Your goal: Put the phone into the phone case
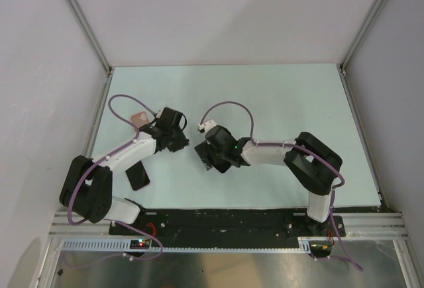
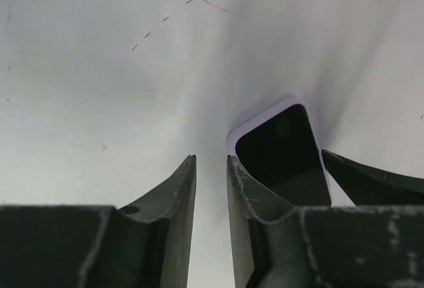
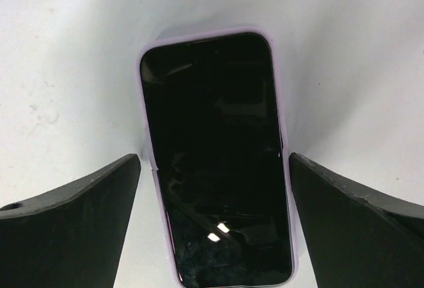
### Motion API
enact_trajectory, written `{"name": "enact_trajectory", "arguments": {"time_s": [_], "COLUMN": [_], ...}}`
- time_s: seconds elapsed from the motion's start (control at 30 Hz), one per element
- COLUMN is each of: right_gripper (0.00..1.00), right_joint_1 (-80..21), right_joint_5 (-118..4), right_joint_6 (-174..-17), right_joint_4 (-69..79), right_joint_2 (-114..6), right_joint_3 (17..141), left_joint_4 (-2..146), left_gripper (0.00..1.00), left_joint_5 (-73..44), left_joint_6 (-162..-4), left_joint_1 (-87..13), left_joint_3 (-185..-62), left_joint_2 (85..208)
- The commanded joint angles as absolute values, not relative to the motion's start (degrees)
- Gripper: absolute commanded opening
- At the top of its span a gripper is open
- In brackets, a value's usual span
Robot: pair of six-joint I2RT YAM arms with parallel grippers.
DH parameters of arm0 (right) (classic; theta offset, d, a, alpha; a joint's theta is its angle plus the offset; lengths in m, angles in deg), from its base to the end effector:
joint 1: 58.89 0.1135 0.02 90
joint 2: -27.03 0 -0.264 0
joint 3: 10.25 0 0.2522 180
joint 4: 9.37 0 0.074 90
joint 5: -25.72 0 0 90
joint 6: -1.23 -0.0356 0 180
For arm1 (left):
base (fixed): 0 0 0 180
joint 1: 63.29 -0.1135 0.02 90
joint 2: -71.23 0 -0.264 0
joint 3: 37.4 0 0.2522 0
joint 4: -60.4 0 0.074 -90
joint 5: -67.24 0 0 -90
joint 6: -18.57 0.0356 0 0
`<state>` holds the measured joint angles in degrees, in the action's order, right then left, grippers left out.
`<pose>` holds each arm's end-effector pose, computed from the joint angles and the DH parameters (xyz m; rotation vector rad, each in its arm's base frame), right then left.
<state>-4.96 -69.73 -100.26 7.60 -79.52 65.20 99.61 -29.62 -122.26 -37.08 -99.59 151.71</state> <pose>0.2290 0.3086 0.1549 -0.8437 2.2962 0.4085 0.2482 -0.1174 0.2025 -0.5995 2.5339 -0.3505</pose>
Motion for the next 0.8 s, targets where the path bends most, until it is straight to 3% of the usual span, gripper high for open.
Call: {"name": "enact_trajectory", "arguments": {"time_s": [0.0, 0.77], "right_gripper": [1.0, 0.96], "right_joint_1": [-2.7, -20.9], "right_joint_5": [-79.3, -89.0], "right_joint_6": [-99.8, -109.5], "right_joint_4": [16.2, 24.0], "right_joint_2": [-83.1, -85.4], "right_joint_3": [63.0, 66.7], "left_joint_4": [98.9, 103.6], "left_gripper": [0.3, 0.32], "left_joint_5": [-29.4, -30.9], "left_joint_6": [-121.1, -117.0], "left_joint_1": [-37.3, -46.7], "left_joint_3": [-99.3, -109.9], "left_joint_2": [149.6, 153.5]}}
